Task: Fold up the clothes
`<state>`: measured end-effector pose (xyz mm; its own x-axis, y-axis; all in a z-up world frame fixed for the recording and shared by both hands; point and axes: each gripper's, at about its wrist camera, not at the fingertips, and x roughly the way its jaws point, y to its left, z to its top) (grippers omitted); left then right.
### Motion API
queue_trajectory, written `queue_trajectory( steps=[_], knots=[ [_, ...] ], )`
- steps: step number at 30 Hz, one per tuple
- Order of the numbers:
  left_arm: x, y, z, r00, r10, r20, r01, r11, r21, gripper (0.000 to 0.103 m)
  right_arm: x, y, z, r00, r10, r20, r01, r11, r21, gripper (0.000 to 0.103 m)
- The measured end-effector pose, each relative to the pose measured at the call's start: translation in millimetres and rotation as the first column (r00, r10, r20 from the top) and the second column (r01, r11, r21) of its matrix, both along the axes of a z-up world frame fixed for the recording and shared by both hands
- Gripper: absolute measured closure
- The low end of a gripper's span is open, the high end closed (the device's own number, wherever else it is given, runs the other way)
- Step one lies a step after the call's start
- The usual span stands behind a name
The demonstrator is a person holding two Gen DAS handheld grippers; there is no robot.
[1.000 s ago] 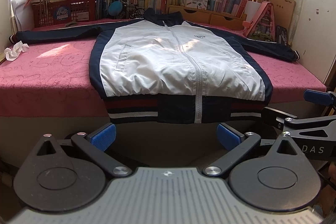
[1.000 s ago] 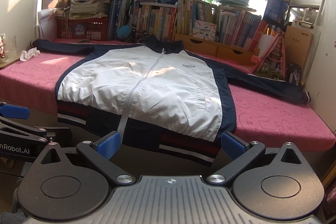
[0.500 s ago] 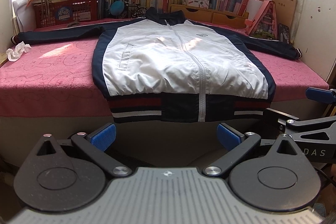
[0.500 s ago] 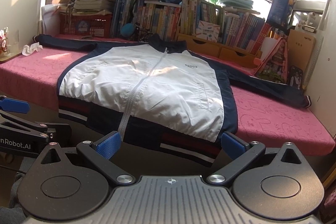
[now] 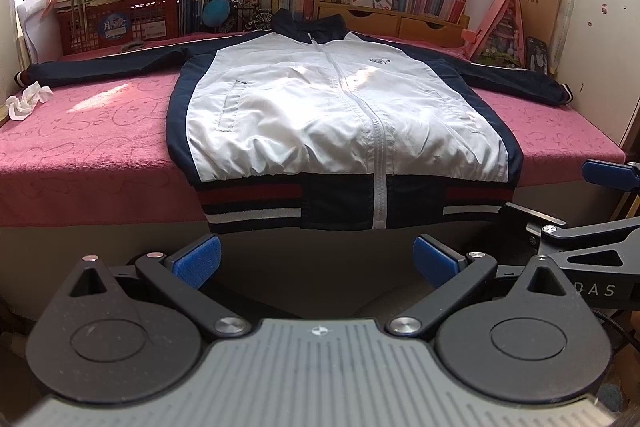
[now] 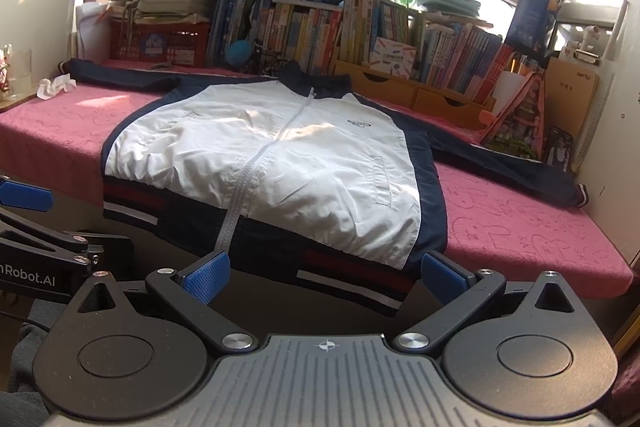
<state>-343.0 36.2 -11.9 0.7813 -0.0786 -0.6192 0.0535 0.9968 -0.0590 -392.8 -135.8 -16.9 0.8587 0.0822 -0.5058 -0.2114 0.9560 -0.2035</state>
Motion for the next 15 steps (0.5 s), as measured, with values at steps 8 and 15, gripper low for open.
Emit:
queue_trajectory(
  steps=[8, 15],
  knots=[
    [47.0, -8.6, 16.2, 1.000, -0.008, -0.016, 0.009, 0.999, 0.048, 0.000, 10.3, -37.0, -0.5, 0.998, -0.025, 0.059, 0.020, 0.997, 0.081, 0.000],
    [110.4, -1.8, 38.5, 0.999, 0.030, 0.021, -0.031, 0.999, 0.037, 0.000, 38.7, -125.4, -1.4, 0.968, -0.232, 0.099, 0.185, 0.920, 0.347, 0.000]
  ],
)
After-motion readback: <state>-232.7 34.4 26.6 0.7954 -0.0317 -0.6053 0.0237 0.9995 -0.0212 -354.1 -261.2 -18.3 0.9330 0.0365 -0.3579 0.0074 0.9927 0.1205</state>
